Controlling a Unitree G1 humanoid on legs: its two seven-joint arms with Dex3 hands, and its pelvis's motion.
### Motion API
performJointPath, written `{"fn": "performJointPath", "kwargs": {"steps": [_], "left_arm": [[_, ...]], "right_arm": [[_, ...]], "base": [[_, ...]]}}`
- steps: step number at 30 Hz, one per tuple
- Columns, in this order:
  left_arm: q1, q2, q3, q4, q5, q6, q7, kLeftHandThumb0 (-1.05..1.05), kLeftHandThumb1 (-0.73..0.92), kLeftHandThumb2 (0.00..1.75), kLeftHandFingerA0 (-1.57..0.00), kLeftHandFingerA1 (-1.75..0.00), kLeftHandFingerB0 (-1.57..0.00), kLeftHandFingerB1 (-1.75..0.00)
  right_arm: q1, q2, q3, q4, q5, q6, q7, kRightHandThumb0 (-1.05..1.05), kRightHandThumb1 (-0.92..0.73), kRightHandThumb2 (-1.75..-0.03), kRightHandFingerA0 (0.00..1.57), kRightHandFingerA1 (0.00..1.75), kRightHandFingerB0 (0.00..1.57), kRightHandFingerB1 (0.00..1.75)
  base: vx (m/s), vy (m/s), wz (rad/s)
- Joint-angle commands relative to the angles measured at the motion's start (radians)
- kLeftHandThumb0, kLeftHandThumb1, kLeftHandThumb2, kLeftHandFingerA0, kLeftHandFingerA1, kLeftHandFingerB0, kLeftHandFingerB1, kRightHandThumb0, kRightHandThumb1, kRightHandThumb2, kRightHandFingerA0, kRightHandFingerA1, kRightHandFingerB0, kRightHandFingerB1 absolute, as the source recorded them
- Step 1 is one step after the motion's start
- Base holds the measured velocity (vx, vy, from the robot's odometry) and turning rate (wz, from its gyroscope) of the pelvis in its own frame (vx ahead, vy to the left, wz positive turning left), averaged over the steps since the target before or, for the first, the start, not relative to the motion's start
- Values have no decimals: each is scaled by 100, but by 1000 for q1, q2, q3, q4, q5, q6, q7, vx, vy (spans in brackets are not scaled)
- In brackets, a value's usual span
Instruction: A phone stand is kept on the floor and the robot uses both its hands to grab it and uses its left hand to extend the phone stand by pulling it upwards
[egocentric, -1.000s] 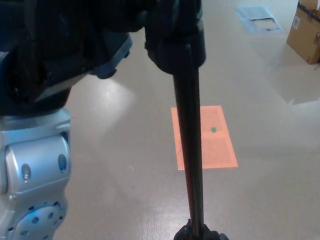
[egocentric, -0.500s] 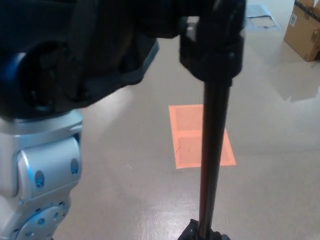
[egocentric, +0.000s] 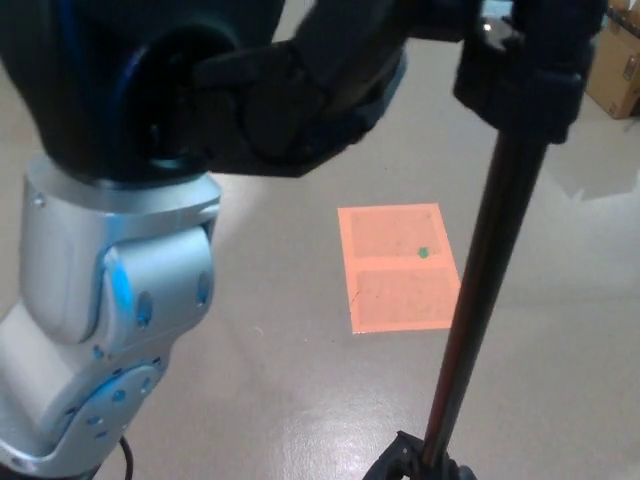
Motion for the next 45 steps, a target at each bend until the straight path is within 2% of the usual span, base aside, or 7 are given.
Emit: {"fn": "performJointPath", "kwargs": {"steps": [1, 8, 9, 10, 18, 33, 45], "left_arm": [[45, 37, -139, 114, 162, 261, -68, -18, 48, 70, -103, -175, -80, -175], [63, 27, -136, 144, 134, 274, -71, -14, 47, 72, -102, -175, -79, -175], [73, 24, -138, 159, 133, 269, -76, -19, 37, 86, -131, -145, -109, -135], [75, 24, -139, 164, 134, 269, -78, -13, 48, 71, -100, -175, -78, -175], [125, 28, -148, 261, 172, 229, -113, -16, 51, 67, -95, -175, -71, -175], [365, -20, -164, 377, 191, 160, -173, -20, 53, 64, -90, -175, -74, -175], [564, -67, -167, 514, 288, 12, -282, -24, 51, 64, -95, -175, -76, -175]], "right_arm": [[12, 111, 7, 6, 62, 29, -9, -28, -85, -79, 121, 175, 97, 175], [15, 114, 7, -4, 70, 55, -15, -28, -84, -79, 121, 175, 99, 175], [13, 113, 6, 2, 78, 44, -11, -26, -84, -79, 121, 175, 99, 175], [13, 113, 6, 3, 80, 43, -11, -27, -84, -79, 121, 175, 99, 175], [18, 125, 9, -13, 104, 62, -14, -28, -83, -79, 122, 175, 101, 175], [19, 110, 29, -29, 102, 79, -37, -28, -84, -78, 118, 175, 97, 175], [19, 95, 32, -43, 113, 89, -30, -26, -84, -79, 119, 175, 100, 175]], "base": [[0, 0, 0], [0, 0, 0], [0, 0, 0], [0, 0, 0], [0, 0, 0], [0, 0, 0], [0, 0, 0]]}}
